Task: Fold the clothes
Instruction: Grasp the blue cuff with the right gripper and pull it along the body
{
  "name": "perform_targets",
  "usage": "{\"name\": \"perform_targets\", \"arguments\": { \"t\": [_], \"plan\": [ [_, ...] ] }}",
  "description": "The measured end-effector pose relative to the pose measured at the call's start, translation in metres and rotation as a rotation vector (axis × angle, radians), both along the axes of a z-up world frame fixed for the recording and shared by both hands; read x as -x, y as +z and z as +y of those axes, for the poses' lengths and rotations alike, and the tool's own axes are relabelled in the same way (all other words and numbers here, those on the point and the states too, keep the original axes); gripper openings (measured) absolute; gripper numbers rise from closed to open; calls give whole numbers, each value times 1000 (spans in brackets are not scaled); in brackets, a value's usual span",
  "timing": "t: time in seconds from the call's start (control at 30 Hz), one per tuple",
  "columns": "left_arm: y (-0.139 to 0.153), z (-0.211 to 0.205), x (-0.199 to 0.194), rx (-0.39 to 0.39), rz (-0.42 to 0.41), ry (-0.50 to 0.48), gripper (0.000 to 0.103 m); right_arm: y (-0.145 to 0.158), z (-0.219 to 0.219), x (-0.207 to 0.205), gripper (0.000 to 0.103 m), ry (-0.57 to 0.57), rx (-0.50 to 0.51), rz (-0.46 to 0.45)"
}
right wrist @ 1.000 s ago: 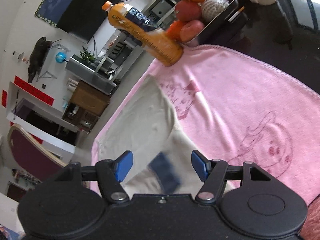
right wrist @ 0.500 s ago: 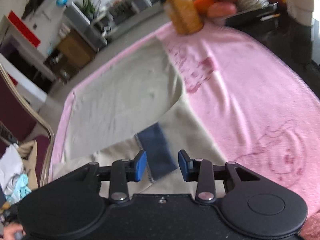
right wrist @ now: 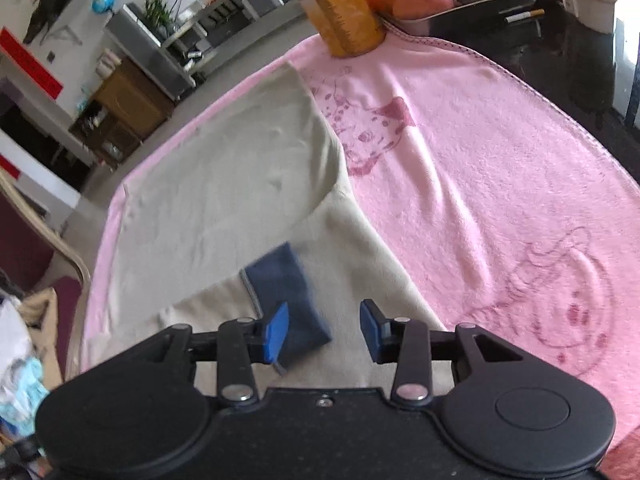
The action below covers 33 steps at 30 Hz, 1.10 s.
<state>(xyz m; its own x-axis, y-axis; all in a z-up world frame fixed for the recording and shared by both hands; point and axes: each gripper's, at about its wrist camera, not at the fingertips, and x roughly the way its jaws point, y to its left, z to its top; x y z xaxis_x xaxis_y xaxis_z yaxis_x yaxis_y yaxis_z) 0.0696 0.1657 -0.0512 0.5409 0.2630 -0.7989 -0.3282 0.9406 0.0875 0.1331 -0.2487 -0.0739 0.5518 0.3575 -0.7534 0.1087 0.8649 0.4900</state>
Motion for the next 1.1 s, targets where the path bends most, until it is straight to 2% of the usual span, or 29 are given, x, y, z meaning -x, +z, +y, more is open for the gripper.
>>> {"name": "perform_targets", "arguments": {
  "t": [0.13, 0.23, 0.3, 0.4, 0.47, 0.5, 0.53, 0.7, 0.83, 0.9, 1.0, 1.1],
  "plan": [
    [-12, -23, -10, 82, 26, -117, 21, -3, 9, -13, 39, 11, 7, -31],
    [-21, -39, -15, 30, 83, -161, 24, -12, 23, -26, 38, 43, 55, -25],
    [-23, -43, -18, -9, 94, -178, 24, -17, 35, -28, 38, 79, 125, -46],
    [-25, -40, -15, -2, 85, -175, 24, -14, 59, -20, 38, 177, 299, -101],
    [-19, -35, -12, -1, 61, -156, 28, -14, 74, -10, 29, 227, 396, -149],
    [-15, -33, -10, -5, 41, -140, 28, -14, 80, -5, 13, 242, 431, -173],
    [-8, -30, -6, -6, 10, -118, 28, -12, 83, -1, 6, 237, 444, -188],
    [20, -7, 15, -24, -145, 1, 28, 12, 77, 21, 4, 193, 397, -294],
    [29, -2, 21, -102, -182, 52, 27, 45, 75, 51, 4, 175, 359, -452],
    [30, 4, 22, -62, -186, 58, 27, 59, 71, 64, 4, 150, 352, -516],
    [28, 5, 21, -50, -179, 59, 27, 68, 61, 66, 4, 107, 362, -537],
    [27, 0, 20, -52, -166, 37, 27, 65, 48, 60, 4, 49, 390, -502]
  ]
}}
